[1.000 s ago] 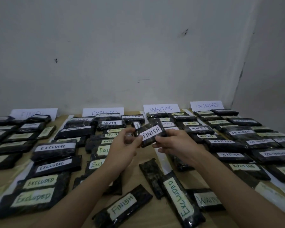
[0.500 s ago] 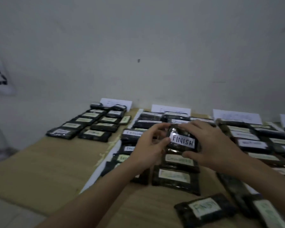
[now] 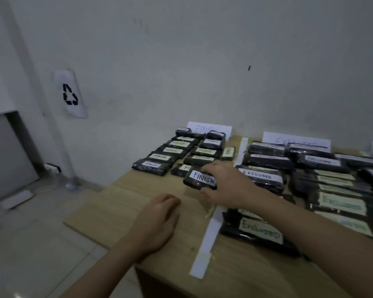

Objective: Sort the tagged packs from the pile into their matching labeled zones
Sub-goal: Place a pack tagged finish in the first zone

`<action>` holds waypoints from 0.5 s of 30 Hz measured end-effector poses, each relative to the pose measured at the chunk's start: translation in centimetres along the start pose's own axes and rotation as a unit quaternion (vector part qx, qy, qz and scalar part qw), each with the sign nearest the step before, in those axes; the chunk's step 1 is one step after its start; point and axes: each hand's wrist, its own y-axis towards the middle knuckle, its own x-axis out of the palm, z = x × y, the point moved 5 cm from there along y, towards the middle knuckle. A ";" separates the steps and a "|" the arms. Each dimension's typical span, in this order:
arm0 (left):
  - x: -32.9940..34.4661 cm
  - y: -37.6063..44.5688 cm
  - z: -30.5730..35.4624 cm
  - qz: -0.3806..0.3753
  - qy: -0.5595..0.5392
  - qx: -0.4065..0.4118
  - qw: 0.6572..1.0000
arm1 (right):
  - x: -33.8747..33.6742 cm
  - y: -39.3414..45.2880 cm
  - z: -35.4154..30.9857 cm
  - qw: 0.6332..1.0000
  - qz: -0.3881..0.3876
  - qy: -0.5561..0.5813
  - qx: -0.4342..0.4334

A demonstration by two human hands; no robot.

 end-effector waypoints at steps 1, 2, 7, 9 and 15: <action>0.1 -0.3 -0.3 0.000 -0.003 0.011 1.000 | 1.0 1.0 -0.5 1.000 -0.010 0.000 0.003; 0.1 -0.5 -0.5 0.003 -0.009 0.017 1.000 | 2.0 1.9 -0.9 1.000 -0.021 -0.003 0.004; 0.1 -0.6 -0.5 0.029 -0.020 0.029 0.999 | 5.3 5.1 -2.4 0.999 -0.037 -0.003 0.010; 0.2 -0.7 -0.5 0.029 -0.022 0.028 0.999 | 6.1 5.5 -2.8 0.999 -0.050 -0.015 0.003; -0.9 -0.2 -0.1 0.049 -0.024 0.008 0.998 | 3.4 3.8 -2.5 0.999 -0.035 -0.030 -0.016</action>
